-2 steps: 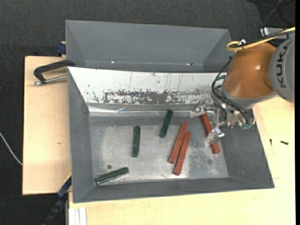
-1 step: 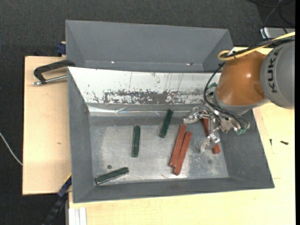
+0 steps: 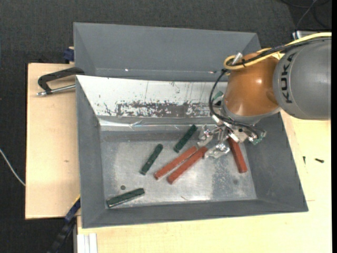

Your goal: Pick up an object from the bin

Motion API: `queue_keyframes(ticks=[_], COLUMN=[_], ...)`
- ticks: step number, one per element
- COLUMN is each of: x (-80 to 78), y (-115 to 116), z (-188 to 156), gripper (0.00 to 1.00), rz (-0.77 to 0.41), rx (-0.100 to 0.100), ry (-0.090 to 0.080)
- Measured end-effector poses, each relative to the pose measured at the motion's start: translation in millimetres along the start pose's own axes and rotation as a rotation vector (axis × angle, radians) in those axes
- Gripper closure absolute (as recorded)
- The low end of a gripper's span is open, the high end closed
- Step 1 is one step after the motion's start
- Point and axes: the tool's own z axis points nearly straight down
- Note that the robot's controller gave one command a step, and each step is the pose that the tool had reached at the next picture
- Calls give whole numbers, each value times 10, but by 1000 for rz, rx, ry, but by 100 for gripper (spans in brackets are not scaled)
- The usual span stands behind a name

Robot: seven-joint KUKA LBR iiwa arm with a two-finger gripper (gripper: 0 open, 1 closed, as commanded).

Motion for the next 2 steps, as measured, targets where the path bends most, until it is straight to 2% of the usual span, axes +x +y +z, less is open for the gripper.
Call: queue_keyframes(ticks=[1,2], x=[-1,67], y=[0,-28], z=[0,-1914], gripper=[100,100], rz=[-1,18], rx=[0,3], ry=[0,-12])
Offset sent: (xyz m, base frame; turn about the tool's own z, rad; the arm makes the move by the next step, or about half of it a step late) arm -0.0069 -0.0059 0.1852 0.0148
